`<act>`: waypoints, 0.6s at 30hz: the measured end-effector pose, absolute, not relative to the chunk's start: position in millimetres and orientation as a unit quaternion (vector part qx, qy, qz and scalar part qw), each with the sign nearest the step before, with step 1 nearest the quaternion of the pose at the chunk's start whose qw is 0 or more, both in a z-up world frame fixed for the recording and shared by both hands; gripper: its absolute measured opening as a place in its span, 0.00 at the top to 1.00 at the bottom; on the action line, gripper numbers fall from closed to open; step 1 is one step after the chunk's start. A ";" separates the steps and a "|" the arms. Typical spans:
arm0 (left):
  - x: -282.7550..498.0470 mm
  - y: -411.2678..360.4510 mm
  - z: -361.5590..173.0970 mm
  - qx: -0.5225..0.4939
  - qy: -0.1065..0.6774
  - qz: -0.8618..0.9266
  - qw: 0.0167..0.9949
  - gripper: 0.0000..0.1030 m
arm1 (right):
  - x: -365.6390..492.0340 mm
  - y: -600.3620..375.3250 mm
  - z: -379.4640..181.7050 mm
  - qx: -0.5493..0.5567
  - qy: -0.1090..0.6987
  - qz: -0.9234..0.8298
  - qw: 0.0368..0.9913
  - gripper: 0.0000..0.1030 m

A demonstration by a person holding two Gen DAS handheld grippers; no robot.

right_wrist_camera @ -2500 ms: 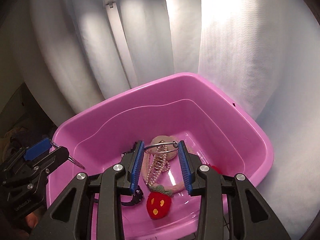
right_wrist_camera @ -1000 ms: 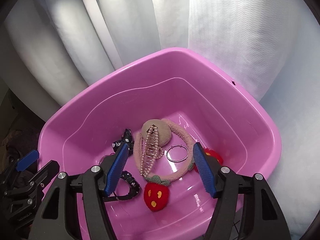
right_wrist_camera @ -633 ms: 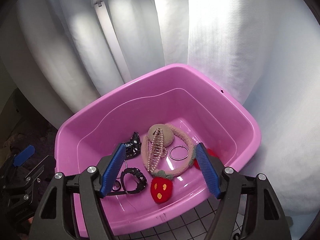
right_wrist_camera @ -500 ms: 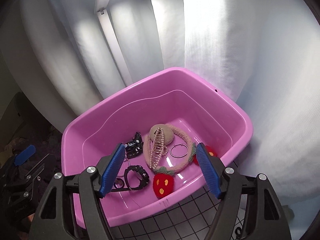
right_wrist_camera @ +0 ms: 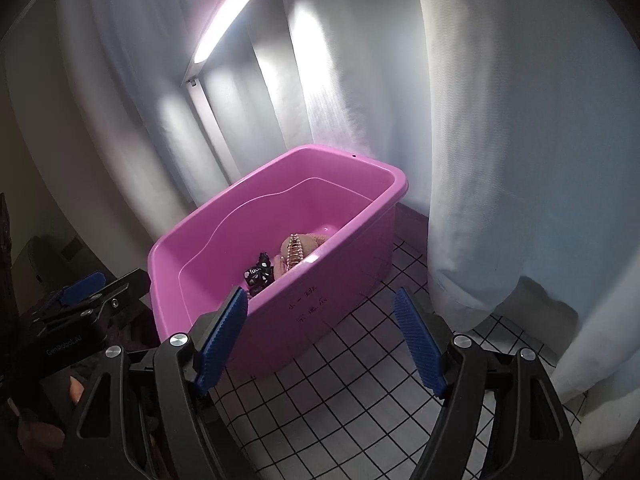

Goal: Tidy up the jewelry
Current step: 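Move both tools back toward the black cord and brown hairpin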

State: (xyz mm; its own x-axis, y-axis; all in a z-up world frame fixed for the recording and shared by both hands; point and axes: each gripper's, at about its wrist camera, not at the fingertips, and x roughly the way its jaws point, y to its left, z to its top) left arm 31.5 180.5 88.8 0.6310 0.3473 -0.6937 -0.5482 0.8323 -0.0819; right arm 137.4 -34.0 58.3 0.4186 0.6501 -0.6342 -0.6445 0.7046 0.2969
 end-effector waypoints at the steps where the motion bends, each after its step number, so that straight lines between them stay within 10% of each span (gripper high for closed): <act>1: 30.1 172.2 87.1 -0.144 0.349 0.239 0.895 0.06 | 129.9 -47.5 53.9 0.009 0.379 0.378 0.845 0.29; 18: 60.2 22.2 27.6 -0.070 0.417 0.050 0.905 0.06 | 51.4 -266.7 -33.7 0.087 0.440 0.164 0.878 0.28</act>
